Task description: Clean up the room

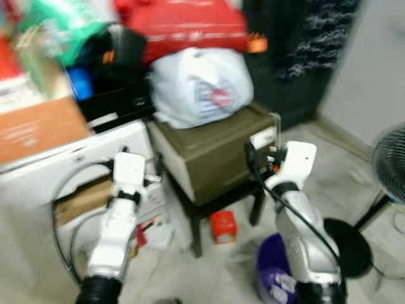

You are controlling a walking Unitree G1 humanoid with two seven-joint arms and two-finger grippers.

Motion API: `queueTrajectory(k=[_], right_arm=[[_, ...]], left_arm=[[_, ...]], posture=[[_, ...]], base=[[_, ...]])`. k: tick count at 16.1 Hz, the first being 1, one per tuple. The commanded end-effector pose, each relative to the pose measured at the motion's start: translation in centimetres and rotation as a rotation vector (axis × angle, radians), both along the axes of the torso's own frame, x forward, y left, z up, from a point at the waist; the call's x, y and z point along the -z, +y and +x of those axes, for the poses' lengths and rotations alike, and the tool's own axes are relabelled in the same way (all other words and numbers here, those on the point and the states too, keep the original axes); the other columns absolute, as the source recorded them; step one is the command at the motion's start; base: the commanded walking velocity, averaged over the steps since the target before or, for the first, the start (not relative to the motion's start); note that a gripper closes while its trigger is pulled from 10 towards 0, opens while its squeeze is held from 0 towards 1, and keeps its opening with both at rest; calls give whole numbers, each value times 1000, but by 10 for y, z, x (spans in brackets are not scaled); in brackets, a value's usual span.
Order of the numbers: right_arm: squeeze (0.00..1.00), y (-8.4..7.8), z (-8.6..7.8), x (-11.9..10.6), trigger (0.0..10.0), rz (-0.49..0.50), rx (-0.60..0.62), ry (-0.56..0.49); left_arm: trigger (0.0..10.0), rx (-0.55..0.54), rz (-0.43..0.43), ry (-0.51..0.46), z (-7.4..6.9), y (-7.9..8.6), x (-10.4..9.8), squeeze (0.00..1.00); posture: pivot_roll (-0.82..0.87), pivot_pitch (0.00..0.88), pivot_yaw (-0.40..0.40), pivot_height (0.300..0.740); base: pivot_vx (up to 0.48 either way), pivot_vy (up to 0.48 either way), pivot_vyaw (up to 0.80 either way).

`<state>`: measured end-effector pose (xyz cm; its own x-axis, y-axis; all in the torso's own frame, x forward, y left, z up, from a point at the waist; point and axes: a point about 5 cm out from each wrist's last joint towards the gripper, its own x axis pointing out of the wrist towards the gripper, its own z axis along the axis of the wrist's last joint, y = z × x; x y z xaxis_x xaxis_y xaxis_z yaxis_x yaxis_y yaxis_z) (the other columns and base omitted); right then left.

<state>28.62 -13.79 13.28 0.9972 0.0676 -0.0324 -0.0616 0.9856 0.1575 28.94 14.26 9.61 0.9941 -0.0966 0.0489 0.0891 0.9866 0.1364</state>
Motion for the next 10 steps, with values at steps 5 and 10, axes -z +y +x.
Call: queueTrajectory(k=[5, 10], right_arm=[[0, 4, -10, 18, 10000, -49, -36, 40], [0, -3, -8, 29, 10000, -62, 19, 115]], left_arm=[[10000, -47, 23, 17, -10, 23, -1, 0], [10000, -37, 26, 21, -7, 19, -3, 0]], posture=[[-36, 0, 19, 740], [-49, 0, 27, 740]], base=[[0, 0, 800], [0, 0, 160]])
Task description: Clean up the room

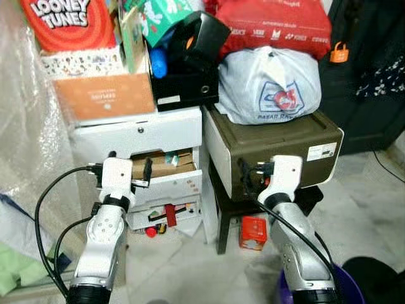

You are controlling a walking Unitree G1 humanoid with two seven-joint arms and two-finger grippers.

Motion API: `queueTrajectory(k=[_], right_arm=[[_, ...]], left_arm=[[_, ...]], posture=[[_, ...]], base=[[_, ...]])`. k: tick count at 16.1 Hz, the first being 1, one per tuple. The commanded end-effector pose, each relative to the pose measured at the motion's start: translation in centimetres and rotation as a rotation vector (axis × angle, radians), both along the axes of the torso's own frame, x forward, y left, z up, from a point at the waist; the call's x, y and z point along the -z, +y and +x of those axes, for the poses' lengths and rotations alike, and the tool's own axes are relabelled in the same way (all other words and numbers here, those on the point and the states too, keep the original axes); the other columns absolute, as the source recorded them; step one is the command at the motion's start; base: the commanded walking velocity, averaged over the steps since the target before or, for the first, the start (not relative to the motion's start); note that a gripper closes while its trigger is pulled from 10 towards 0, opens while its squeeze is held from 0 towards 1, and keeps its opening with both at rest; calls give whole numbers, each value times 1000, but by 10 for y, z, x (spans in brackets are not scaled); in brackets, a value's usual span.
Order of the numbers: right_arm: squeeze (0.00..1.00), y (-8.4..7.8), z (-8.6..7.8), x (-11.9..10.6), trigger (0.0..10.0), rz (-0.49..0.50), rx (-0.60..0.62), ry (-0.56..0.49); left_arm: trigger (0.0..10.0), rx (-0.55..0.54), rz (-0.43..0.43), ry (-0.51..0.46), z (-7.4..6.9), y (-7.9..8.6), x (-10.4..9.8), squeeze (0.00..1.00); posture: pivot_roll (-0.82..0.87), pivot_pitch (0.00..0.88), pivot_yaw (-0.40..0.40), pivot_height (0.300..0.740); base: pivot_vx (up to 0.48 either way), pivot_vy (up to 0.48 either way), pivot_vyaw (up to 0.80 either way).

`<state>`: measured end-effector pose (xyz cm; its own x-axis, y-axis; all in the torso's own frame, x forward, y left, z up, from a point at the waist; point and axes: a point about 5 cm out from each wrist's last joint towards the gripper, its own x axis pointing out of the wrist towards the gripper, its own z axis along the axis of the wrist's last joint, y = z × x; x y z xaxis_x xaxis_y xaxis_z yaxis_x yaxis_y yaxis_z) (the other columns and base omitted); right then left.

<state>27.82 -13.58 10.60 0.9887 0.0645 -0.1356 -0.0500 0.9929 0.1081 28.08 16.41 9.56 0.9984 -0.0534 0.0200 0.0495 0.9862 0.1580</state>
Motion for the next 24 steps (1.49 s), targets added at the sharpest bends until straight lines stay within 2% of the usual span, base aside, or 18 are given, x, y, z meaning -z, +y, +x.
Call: queueTrajectory(k=[1, 2, 3, 5, 6, 9, 10, 11, 14, 16, 18, 21, 22, 24], right_arm=[[0, -9, -2, 10, 10000, 21, 58, 73], [0, -10, -3, 13, 10000, 20, 71, 92], [0, -11, -4, 8, 10000, -124, 41, 38], [0, -16, -10, 4, 10000, -168, 63, 8], [0, -20, -19, 0, 10000, -204, 74, -23], [0, -29, -36, 3, 10000, -175, 89, 4], [0, -26, -39, 0, 10000, -177, 45, -34], [0, -20, -37, -4, 10000, -207, -2, -64], [0, -19, -35, -8, 10000, -209, 0, -75], [0, -23, -36, -18, 10000, -217, 34, -148], [0, -23, -35, -23, 10000, -257, 46, -190], [0, -27, -30, -28, 10000, -259, 86, -226], [0, -28, -28, -29, 10000, -306, 111, -249], [0, -26, -27, -29, 10000, -273, 97, -274]], left_arm=[[10000, 12, 0, -5, 2, -4, -4, 0], [10000, 12, 5, -3, 2, -4, -3, 0], [10000, 1, 10, 8, 0, -1, -3, 0], [10000, -17, -6, 31, -8, 6, 1, 0], [10000, -28, -13, 41, -18, 13, 2, 0], [10000, -49, -27, 65, -30, 24, 5, 0], [10000, -57, -52, 83, -30, 24, 7, 0], [10000, -36, -70, 80, -26, 19, 4, 0], [10000, -4, -88, 57, -22, 11, -3, 0], [10000, 4, -113, 60, -24, 11, -3, 0], [10000, 13, -121, 52, -24, 11, -5, 0], [10000, 27, -134, 45, -24, 8, -7, 0], [10000, 35, -138, 44, -23, 7, -8, 0], [10000, 42, -139, 45, -22, 6, -8, 0]], posture=[[-49, 0, 29, 740], [-48, 0, 28, 740], [-46, 0, 28, 740], [-45, 0, 27, 740], [-50, 0, 31, 740], [-54, 0, 34, 740], [-61, 0, 32, 740], [-64, 0, 30, 740], [-63, 0, 25, 740], [-62, 0, 22, 740], [-61, 0, 22, 740], [-64, 0, 25, 740], [-63, 0, 26, 740], [-62, 0, 27, 740]], base=[[0, 0, 0], [0, 0, 0], [0, 0, 0], [0, 0, 0], [0, 0, 0], [0, 0, 0], [0, 0, 0], [0, 0, 544], [0, 0, 800], [0, 0, 0], [0, 0, 0], [0, 0, 0], [0, 0, 0], [124, 0, 0]])
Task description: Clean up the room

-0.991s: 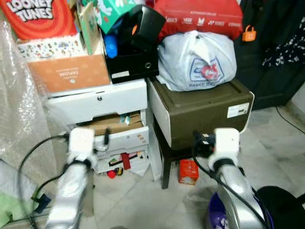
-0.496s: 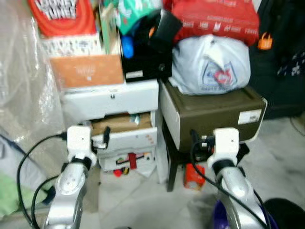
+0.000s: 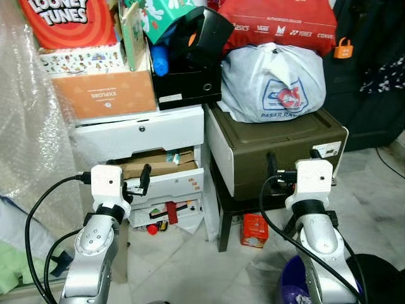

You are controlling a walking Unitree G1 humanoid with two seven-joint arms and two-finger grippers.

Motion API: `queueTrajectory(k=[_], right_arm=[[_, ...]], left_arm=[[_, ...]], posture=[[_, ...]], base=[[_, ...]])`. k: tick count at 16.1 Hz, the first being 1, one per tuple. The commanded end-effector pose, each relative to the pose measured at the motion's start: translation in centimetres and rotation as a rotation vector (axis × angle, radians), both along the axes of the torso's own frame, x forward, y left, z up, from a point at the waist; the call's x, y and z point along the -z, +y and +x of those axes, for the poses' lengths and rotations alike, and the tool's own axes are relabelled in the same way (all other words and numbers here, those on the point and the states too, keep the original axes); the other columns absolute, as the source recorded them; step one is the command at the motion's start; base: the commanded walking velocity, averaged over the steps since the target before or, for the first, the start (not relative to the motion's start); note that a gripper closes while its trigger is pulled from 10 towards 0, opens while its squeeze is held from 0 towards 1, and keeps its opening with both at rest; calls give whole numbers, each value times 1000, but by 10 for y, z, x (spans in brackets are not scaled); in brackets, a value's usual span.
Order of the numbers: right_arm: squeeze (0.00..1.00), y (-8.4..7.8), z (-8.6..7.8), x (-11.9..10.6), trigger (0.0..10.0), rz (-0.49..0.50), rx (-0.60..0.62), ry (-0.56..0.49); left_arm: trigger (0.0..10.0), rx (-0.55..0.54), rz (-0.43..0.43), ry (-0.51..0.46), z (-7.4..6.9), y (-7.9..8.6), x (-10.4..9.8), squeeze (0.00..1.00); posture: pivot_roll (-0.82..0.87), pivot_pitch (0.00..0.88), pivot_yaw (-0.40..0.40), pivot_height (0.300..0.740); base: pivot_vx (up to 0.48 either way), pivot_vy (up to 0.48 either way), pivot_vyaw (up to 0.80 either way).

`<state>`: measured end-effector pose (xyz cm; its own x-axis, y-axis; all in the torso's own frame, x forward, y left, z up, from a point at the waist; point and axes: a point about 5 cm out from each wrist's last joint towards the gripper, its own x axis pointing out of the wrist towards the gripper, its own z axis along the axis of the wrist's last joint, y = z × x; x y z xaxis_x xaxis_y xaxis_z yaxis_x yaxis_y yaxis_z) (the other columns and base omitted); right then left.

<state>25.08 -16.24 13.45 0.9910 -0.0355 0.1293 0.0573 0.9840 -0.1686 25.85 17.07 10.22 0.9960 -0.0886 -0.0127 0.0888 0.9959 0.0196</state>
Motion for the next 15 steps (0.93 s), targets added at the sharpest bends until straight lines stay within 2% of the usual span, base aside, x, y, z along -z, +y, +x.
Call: queueTrajectory(k=[1, 2, 3, 6, 8, 15], right_arm=[[0, 0, 1, -1, 10000, 13, 5, -21], [0, 0, 2, -1, 10000, 11, 6, -19], [0, 0, 3, 0, 10000, -32, 22, -23], [0, 6, 2, 2, 10000, 76, -52, -16], [0, 5, 3, 4, 10000, 99, -42, -5], [0, 7, 6, 9, 10000, 64, -70, 16]], left_arm=[[10000, 8, -3, 2, 1, -1, -1, 0], [10000, 7, -2, 3, 2, -1, -1, 0], [10000, 8, 0, 4, 2, -1, -1, 0], [10000, 17, -4, -1, 3, -2, -2, 0], [10000, 20, -2, -1, 4, -2, -2, 0], [10000, 29, -1, -3, 5, -4, -2, 0]], posture=[[-62, 0, 28, 740], [-62, 0, 27, 740], [-62, 0, 28, 740], [-60, 0, 27, 740], [-59, 0, 29, 740], [-56, 0, 26, 740]], base=[[255, 0, 0], [274, 0, 0], [277, 0, 0], [290, 0, 0], [319, 0, 0], [332, 0, 0]])
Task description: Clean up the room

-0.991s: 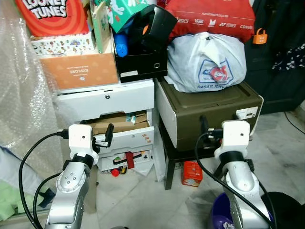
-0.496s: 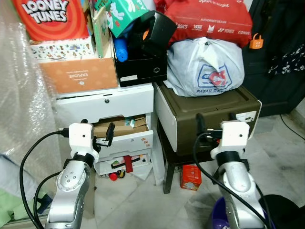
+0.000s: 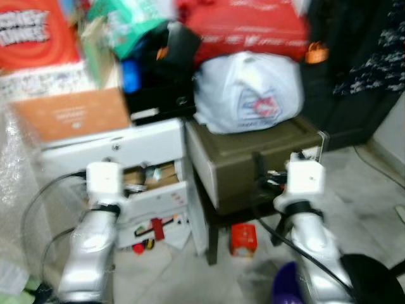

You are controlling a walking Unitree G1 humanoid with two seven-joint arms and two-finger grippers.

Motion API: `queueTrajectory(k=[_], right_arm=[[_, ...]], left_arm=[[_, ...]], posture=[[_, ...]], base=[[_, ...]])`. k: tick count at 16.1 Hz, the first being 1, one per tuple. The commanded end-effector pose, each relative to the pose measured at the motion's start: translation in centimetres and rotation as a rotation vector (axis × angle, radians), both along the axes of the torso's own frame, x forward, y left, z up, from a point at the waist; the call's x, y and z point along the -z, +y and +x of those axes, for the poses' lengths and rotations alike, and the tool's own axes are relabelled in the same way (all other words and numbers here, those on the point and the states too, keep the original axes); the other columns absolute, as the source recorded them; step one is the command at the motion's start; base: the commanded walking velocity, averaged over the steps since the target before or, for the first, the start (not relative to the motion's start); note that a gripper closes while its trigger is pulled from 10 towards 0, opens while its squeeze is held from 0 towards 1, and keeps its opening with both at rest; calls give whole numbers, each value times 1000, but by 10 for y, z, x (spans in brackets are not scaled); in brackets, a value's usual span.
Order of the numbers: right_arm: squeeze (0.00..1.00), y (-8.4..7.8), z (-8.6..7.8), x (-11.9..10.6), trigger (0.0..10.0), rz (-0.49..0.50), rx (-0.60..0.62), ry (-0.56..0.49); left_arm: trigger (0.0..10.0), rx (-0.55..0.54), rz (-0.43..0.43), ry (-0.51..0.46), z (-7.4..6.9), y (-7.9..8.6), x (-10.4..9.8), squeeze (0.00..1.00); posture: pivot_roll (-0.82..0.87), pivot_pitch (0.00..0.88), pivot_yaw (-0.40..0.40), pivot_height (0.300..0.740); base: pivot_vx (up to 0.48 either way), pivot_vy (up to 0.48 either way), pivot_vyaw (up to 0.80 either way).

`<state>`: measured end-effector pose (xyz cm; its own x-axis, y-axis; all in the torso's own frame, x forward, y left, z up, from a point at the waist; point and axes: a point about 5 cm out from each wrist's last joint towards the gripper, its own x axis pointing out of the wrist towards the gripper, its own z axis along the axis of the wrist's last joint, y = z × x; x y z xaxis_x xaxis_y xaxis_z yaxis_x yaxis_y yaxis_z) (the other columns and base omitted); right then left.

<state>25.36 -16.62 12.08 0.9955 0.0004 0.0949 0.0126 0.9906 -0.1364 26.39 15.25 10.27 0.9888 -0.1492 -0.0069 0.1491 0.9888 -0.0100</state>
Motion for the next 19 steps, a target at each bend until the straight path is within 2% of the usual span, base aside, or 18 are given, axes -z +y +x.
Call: queueTrajectory(k=[1, 3, 5, 6, 8, 11, 13, 15, 19], right_arm=[[0, 9, 4, -3, 10000, 27, -23, -13], [0, 10, 4, -1, 10000, 13, -21, 8], [0, 11, 5, 0, 10000, 5, -27, 13], [0, 11, 5, 1, 10000, 4, -30, 14], [0, 14, 6, -1, 10000, -27, -56, 0], [0, 17, 9, 1, 10000, -56, -70, -2], [0, 19, 14, -2, 10000, -44, -74, -12], [0, 23, 18, -4, 10000, -35, -84, -23], [0, 24, 22, -4, 10000, -24, -104, -14]], left_arm=[[10000, -31, 32, -2, 0, 14, -1, 0], [10000, -40, 37, -5, 0, 14, -1, 0], [10000, -108, 66, -7, 3, 18, -1, 0], [10000, -109, 52, -11, 4, 18, -1, 0], [10000, -105, 79, -39, 6, 23, -6, 0], [10000, -163, 81, -66, 6, 27, -13, 0], [10000, -190, 91, -56, 4, 23, -13, 0], [10000, -170, 98, -58, 3, 10, -14, 0], [10000, -184, 68, -9, -4, 7, -5, 0]], posture=[[-56, 0, 25, 740], [-56, 0, 24, 740], [-52, 0, 25, 740], [-52, 0, 28, 740], [-54, 0, 31, 740], [-37, 0, 34, 740], [-34, 0, 32, 740], [-23, 0, 18, 740], [-12, 0, -15, 740]], base=[[345, 0, 0], [334, 0, 0], [0, 0, 0], [0, 0, 0], [0, 0, 0], [0, 0, 800], [0, 0, 800], [0, 0, 797], [0, 0, 0]])
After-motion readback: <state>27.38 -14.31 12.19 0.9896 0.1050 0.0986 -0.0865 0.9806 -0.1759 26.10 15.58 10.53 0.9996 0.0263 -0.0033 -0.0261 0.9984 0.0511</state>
